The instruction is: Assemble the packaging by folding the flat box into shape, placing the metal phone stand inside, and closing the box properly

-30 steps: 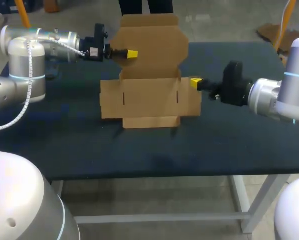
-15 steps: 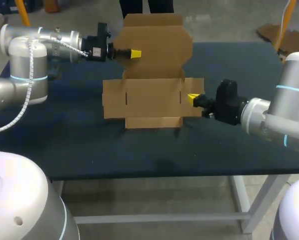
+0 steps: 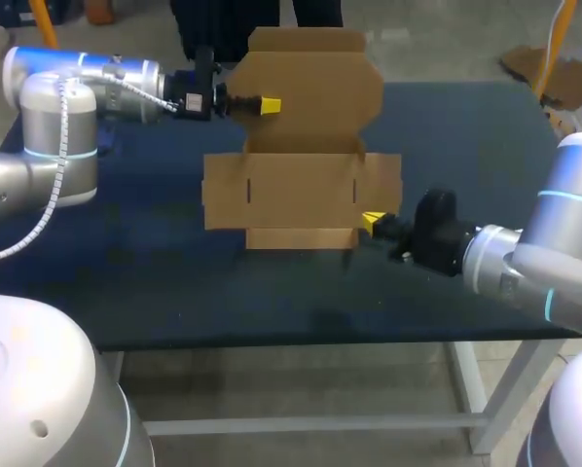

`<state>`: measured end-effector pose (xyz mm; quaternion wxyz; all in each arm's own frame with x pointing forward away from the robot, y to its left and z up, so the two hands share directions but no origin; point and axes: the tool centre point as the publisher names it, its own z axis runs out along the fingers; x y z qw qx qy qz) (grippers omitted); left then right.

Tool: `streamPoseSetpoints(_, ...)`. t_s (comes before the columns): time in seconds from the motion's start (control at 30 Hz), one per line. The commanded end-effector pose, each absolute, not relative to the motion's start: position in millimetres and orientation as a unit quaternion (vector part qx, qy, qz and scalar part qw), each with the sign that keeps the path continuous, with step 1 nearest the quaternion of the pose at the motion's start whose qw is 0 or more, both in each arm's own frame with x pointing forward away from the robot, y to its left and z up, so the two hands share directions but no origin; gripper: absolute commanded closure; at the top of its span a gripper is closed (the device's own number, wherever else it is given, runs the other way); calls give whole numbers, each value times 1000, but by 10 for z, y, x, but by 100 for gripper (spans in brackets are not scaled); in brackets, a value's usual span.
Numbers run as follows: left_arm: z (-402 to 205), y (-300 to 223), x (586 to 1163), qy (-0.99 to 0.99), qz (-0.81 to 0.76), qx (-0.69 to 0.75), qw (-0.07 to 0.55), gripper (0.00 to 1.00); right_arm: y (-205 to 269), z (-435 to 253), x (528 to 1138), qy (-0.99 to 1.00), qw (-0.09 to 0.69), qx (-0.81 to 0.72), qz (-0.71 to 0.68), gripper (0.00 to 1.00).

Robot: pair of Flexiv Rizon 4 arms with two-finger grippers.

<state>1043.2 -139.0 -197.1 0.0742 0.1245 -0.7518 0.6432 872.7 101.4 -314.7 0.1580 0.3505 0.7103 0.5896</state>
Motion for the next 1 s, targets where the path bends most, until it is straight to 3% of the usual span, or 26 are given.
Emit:
streamPoseSetpoints(0.03,-1958,-1397,10362,-751,644,125,68,100,1119,-3244,8685,700,167,351,599,100)
streamPoseSetpoints(0.73,-1945,-1380,10304,-749,649,121,61,100,1119,-3246,8689,693,166,361,602,100)
streamPoseSetpoints(0.8,-1566,-1368,9895,-757,646,94,29,100,1111,-3243,8677,692,166,360,603,100)
streamPoseSetpoints(1.0,-1549,-1363,9876,-757,646,95,25,100,1084,-3251,8655,692,163,360,604,100)
